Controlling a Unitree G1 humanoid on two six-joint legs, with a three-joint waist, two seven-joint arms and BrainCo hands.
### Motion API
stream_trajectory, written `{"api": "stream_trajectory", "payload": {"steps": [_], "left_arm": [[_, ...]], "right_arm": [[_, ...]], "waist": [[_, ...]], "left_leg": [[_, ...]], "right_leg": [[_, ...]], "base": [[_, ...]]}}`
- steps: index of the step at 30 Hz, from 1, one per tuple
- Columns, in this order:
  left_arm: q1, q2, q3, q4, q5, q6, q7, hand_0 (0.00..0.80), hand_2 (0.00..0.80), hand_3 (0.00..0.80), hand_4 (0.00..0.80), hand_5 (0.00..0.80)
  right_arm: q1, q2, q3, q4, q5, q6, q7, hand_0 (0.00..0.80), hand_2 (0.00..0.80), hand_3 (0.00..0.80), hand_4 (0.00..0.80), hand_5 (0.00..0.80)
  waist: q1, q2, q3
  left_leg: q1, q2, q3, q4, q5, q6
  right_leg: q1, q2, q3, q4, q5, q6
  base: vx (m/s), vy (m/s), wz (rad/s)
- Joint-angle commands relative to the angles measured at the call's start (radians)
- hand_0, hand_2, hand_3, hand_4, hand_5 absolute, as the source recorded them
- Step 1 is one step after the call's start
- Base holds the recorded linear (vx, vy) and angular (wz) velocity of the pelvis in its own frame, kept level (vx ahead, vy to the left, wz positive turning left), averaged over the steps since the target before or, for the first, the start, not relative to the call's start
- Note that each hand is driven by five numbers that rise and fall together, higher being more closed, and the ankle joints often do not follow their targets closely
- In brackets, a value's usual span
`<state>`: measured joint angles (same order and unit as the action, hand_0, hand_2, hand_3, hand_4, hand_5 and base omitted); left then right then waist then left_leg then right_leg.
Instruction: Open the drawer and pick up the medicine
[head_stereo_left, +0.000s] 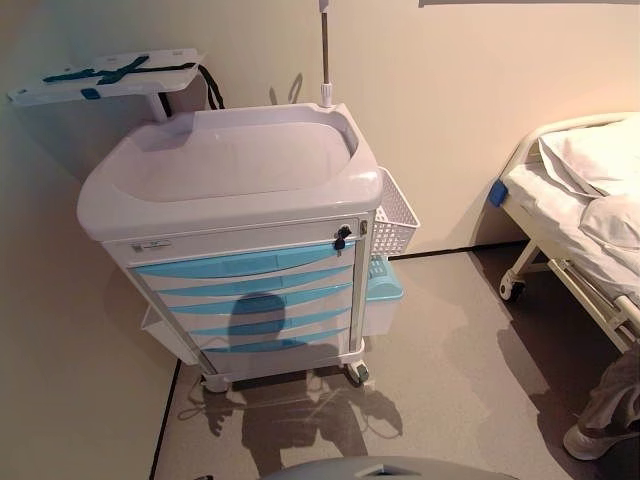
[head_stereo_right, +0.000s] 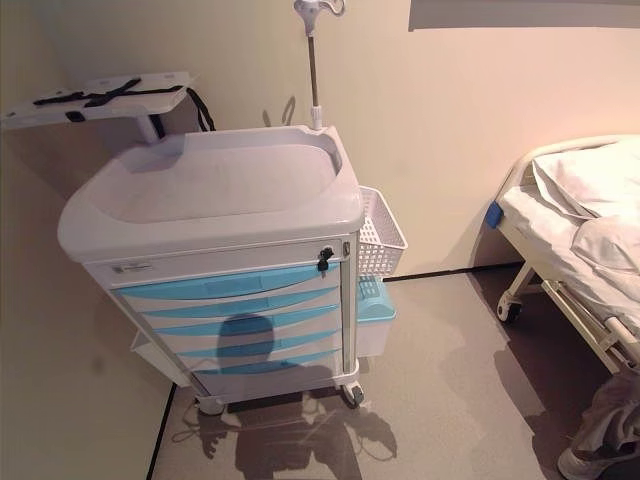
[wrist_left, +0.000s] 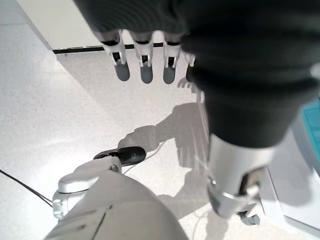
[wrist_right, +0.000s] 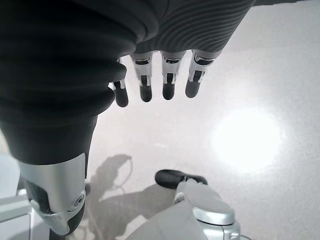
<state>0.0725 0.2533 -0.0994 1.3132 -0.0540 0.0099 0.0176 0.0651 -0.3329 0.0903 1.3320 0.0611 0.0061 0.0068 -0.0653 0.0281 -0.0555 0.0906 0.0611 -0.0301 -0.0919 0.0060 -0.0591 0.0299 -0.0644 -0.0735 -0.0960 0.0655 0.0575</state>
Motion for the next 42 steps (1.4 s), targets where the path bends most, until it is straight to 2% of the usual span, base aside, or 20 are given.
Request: {"api": "stream_trajectory", "payload": {"steps": [1, 15, 27, 35, 36, 42], "left_arm": [[-0.059, 0.014, 0.028, 0.030, 0.009, -0.025, 0.000, 0.000, 0.000, 0.000, 0.000, 0.000], [-0.062, 0.013, 0.029, 0.016, -0.005, -0.027, 0.002, 0.000, 0.000, 0.000, 0.000, 0.000], [-0.115, 0.014, 0.029, -0.065, -0.086, -0.042, 0.012, 0.000, 0.000, 0.000, 0.000, 0.000], [-0.204, 0.029, 0.027, -0.186, -0.216, -0.070, 0.025, 0.000, 0.000, 0.000, 0.000, 0.000], [-0.263, 0.039, 0.008, -0.253, -0.279, -0.089, 0.050, 0.000, 0.000, 0.000, 0.000, 0.000], [-0.341, 0.033, -0.007, -0.325, -0.370, -0.113, 0.081, 0.000, 0.000, 0.000, 0.000, 0.000]], "right_arm": [[-0.069, 0.026, 0.024, 0.054, 0.014, -0.016, -0.003, 0.000, 0.000, 0.000, 0.000, 0.000], [-0.070, 0.024, 0.024, 0.054, 0.013, -0.015, -0.005, 0.000, 0.000, 0.000, 0.000, 0.000], [-0.075, 0.017, 0.029, 0.052, 0.019, -0.017, -0.013, 0.000, 0.000, 0.000, 0.000, 0.000], [-0.120, 0.006, 0.046, 0.028, 0.042, -0.023, -0.034, 0.000, 0.000, 0.000, 0.000, 0.000], [-0.150, 0.007, 0.072, 0.007, 0.058, -0.028, -0.046, 0.000, 0.000, 0.000, 0.000, 0.000], [-0.169, 0.007, 0.093, -0.016, 0.070, -0.032, -0.064, 0.000, 0.000, 0.000, 0.000, 0.000]], "waist": [[-0.015, -0.055, 0.019], [-0.015, -0.056, 0.019], [-0.024, -0.068, 0.019], [-0.040, -0.081, 0.081], [-0.045, -0.086, 0.122], [-0.055, -0.091, 0.157]], "left_leg": [[-0.020, -0.064, -0.018, 0.014, -0.043, 0.041], [-0.023, -0.064, -0.017, 0.013, -0.042, 0.041], [-0.030, -0.060, -0.014, 0.005, -0.033, 0.035], [-0.134, -0.056, -0.006, 0.005, 0.004, 0.031], [-0.200, -0.060, -0.007, 0.009, 0.029, 0.030], [-0.272, -0.058, -0.013, 0.007, 0.055, 0.026]], "right_leg": [[0.008, -0.026, 0.001, 0.025, -0.026, 0.062], [0.007, -0.026, -0.002, 0.022, -0.026, 0.063], [-0.006, -0.020, 0.004, 0.017, -0.017, 0.063], [-0.121, -0.014, 0.013, 0.021, 0.018, 0.066], [-0.188, -0.011, 0.014, 0.027, 0.040, 0.063], [-0.259, -0.013, 0.010, 0.028, 0.060, 0.063]], "base": [[0.000, 0.000, 0.00], [0.000, 0.000, 0.00], [-0.005, -0.001, 0.00], [-0.137, -0.001, -0.07], [-0.183, 0.005, 0.00], [-0.091, 0.007, -0.02]]}}
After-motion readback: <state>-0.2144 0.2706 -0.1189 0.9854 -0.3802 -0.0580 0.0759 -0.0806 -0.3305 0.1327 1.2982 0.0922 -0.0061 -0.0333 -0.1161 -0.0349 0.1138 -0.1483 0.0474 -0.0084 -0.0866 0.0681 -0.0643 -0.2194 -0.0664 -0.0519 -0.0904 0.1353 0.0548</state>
